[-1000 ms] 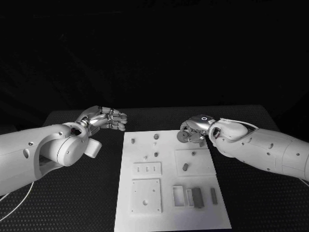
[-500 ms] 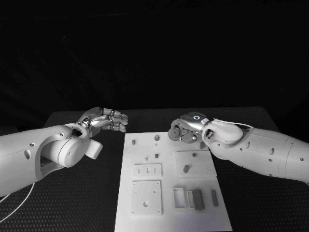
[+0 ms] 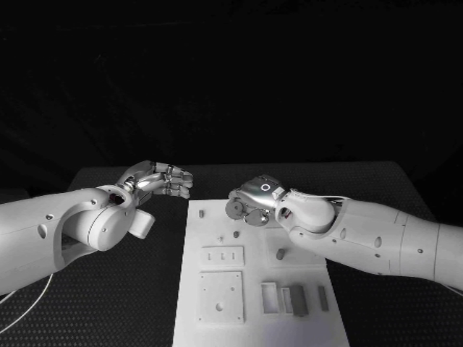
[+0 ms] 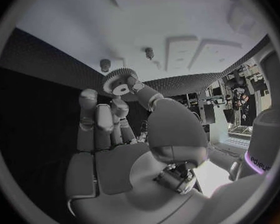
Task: Assemble the parts on the task board
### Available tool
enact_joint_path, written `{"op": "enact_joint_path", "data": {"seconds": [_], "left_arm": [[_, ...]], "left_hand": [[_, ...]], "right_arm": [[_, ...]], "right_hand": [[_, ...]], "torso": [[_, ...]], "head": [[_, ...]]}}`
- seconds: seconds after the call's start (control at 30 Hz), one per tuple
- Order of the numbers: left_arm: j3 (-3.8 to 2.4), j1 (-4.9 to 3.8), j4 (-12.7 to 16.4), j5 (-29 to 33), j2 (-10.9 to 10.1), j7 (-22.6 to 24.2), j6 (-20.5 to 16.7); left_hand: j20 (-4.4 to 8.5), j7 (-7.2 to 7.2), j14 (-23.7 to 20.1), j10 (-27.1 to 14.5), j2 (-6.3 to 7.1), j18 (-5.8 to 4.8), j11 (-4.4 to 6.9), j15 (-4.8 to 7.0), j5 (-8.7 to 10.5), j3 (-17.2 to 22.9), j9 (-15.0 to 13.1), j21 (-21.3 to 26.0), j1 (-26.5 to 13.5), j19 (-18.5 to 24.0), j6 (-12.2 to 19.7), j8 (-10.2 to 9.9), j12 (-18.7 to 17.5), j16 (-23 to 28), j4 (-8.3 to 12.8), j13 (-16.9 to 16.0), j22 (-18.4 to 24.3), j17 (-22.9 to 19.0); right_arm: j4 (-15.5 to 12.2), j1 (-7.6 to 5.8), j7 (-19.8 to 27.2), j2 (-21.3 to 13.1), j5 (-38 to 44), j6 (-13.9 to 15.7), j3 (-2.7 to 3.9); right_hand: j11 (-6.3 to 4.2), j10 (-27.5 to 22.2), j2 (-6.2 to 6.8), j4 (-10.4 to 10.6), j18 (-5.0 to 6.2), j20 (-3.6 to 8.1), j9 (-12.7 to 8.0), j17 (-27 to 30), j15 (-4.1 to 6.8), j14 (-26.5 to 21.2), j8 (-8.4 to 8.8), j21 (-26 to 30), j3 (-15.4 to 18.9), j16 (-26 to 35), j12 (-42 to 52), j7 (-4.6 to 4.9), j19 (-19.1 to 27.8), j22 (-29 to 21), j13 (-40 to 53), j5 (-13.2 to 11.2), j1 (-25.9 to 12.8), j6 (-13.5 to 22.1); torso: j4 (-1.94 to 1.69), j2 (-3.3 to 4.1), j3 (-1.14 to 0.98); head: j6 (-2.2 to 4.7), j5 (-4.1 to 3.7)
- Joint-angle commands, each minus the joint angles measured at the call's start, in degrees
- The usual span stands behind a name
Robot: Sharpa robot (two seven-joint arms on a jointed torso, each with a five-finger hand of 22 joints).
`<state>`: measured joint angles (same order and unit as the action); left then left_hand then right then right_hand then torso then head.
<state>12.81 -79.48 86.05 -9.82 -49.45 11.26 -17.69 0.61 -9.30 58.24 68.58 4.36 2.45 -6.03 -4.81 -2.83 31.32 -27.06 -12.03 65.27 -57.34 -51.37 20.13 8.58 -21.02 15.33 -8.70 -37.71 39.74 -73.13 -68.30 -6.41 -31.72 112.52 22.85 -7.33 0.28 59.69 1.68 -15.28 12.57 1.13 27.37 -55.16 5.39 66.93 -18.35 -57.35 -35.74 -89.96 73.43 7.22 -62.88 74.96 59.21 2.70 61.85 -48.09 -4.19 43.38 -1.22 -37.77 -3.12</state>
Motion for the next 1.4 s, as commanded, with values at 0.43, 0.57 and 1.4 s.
{"op": "enact_joint_path", "data": {"seconds": [0.43, 0.57, 1.4], "left_arm": [[-0.06, -0.18, -0.15, -0.17, 0.61, 0.54, 0.58], [-0.06, -0.21, -0.14, -0.17, 0.63, 0.54, 0.67], [-0.05, -0.32, 0.19, -0.17, 0.55, 0.49, 0.69]], "left_hand": [[0.07, -0.02, -0.25, 0.18, 0.12, -0.07, -0.23, -0.23, -0.03, 0.22, -0.12, 0.23, -0.23, 0.40, 0.32, -0.33, -0.33, 0.31, 0.19, -0.08, -0.12, 0.16], [0.06, -0.03, -0.25, 0.18, 0.13, -0.08, -0.24, -0.23, -0.03, 0.21, -0.13, 0.23, -0.24, 0.40, 0.32, -0.34, -0.35, 0.33, 0.19, -0.08, -0.13, 0.18], [0.05, -0.03, -0.23, 0.21, 0.12, -0.08, -0.24, -0.24, -0.03, 0.21, -0.17, 0.26, -0.26, 0.41, 0.33, -0.36, -0.42, 0.43, 0.19, -0.11, -0.19, 0.29]], "right_arm": [[3.50, 1.49, -1.71, 3.62, 3.91, -0.40, -0.79], [4.03, 1.50, -1.72, 3.69, 3.95, -0.75, -0.83], [5.17, 1.62, -0.34, 3.95, 0.48, -2.43, -1.06]], "right_hand": [[-1.24, -0.71, -0.02, -0.23, 2.43, 0.34, 2.88, 0.17, 1.19, 1.63, -2.66, -0.20, -0.20, -0.06, -0.18, -2.01, -0.35, 0.74, -0.18, 0.20, -0.09, -11.01], [-1.24, -0.70, 0.00, -0.24, 2.43, 0.35, 2.88, 0.22, 1.20, 1.63, -2.65, -0.19, -0.20, -0.05, -0.20, -2.01, -0.36, 0.73, -0.19, 0.20, -0.10, -11.00], [1.10, -1.56, 4.51, 0.37, 2.43, 0.27, 1.06, 2.40, -0.74, 0.00, 1.67, 0.49, -0.67, 0.28, -1.00, 0.51, -0.09, 0.57, -0.61, 0.18, -0.48, -4.37]], "torso": [[0.09, 0.01, -0.11], [0.15, -0.02, -0.12], [0.04, -0.02, -0.21]], "head": [[-0.43, 0.65], [-0.46, 0.72], [-1.30, 0.83]]}}
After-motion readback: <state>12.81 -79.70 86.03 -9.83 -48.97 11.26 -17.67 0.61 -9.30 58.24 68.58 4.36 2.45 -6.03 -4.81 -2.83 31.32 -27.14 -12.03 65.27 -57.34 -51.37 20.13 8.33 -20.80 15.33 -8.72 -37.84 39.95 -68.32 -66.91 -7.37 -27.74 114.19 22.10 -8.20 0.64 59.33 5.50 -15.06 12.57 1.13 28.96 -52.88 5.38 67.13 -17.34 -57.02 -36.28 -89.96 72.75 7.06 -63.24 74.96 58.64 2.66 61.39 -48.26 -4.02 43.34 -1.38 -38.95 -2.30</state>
